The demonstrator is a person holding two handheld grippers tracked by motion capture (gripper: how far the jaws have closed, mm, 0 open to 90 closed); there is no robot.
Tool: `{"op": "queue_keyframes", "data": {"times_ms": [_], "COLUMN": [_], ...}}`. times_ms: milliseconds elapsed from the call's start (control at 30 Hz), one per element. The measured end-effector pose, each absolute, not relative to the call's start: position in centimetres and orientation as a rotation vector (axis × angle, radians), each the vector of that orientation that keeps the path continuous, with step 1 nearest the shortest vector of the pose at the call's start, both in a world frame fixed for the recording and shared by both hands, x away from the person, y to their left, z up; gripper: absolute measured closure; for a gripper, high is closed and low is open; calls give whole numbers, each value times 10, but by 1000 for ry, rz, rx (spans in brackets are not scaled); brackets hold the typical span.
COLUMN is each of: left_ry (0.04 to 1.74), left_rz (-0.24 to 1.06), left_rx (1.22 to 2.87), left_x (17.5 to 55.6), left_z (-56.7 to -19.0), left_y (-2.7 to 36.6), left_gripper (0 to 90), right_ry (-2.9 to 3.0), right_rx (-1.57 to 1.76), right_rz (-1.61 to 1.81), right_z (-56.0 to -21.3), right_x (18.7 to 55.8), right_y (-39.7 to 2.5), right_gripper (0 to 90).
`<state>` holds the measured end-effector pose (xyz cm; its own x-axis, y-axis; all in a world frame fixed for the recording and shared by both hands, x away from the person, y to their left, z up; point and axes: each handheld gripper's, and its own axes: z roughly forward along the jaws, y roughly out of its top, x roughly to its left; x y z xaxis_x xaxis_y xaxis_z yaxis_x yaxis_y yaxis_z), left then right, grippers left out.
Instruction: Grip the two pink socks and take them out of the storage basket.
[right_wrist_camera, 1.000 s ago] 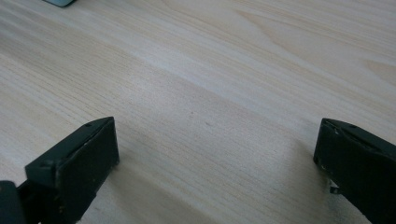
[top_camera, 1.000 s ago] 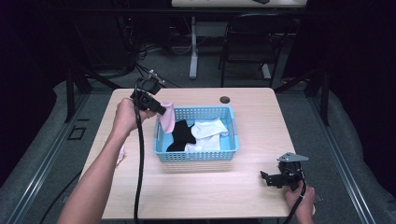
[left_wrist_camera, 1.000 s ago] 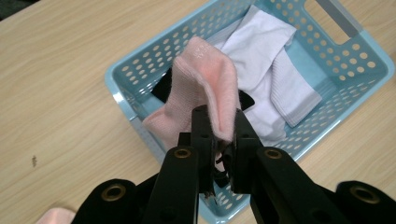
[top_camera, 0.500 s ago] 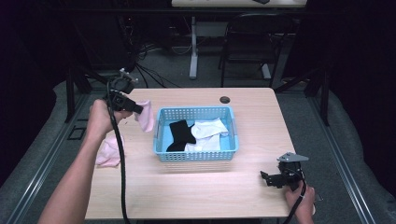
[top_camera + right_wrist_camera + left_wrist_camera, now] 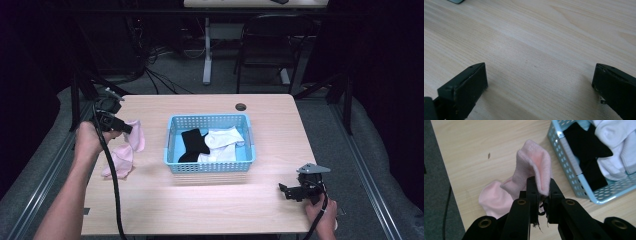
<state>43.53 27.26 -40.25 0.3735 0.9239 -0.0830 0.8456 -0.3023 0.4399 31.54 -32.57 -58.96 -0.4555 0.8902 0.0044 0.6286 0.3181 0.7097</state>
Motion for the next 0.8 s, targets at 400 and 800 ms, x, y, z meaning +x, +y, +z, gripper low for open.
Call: {"op": "queue_keyframes", "data": {"times_ms": [400, 800], "left_ry": [1665, 1624], "left_rz": [132, 301], "left_rx": [2207, 2201], "left_x": [443, 407], "left_z": [-471, -458], "left_y": [294, 297], "left_gripper": [790, 210], "right_ry": [2207, 2208], "right_rx": [1346, 1345], "right_rz": [914, 914], "right_z": [-589, -589], "right_x": [315, 315], "right_y": [-326, -326], "right_gripper": [0, 0]}}
